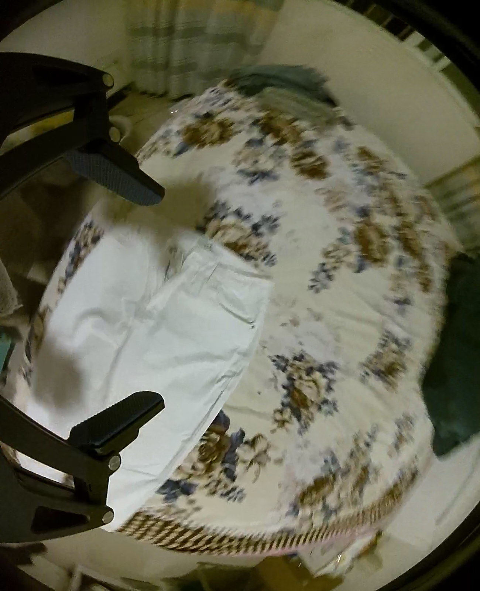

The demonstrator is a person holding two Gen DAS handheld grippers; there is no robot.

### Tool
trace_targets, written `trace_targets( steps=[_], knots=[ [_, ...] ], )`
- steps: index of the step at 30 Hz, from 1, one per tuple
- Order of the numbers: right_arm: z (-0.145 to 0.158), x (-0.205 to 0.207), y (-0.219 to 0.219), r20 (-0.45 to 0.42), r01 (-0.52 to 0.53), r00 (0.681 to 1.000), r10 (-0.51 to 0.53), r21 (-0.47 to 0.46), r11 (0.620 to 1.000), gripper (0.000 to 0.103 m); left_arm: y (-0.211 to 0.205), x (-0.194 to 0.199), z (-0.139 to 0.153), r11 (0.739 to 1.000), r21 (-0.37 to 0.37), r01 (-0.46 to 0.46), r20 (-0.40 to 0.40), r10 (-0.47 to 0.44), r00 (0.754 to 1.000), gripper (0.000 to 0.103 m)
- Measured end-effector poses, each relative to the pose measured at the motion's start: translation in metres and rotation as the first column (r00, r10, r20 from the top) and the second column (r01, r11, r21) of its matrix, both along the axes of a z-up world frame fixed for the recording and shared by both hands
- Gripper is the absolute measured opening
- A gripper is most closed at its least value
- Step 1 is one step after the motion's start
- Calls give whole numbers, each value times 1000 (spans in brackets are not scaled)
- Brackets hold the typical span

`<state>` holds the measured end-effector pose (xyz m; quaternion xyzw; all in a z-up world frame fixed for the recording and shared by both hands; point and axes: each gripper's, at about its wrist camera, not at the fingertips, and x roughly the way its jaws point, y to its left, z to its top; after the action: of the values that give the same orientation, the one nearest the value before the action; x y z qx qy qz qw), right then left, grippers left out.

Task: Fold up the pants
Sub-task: 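Lower the left tool to the pants waistband while the right tool reaches the leg hems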

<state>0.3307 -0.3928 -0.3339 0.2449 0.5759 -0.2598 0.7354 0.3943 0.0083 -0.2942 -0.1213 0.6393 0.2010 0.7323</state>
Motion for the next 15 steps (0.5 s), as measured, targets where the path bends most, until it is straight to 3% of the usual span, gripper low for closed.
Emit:
trace_targets(
  steps=[8,12,15],
  knots=[
    [-172,110,-100,-115,192,975,-190,11,981,103,7,102,-156,975,-55,-215,-152,205,967,103],
    [-246,144,-129,-155,286,948,-278,35,958,103,11,143,-224,960,-52,-277,-200,261,944,103],
    [-281,152,-140,-180,338,929,-324,50,940,103,17,160,-258,949,-33,-315,-225,300,927,103]
  ],
)
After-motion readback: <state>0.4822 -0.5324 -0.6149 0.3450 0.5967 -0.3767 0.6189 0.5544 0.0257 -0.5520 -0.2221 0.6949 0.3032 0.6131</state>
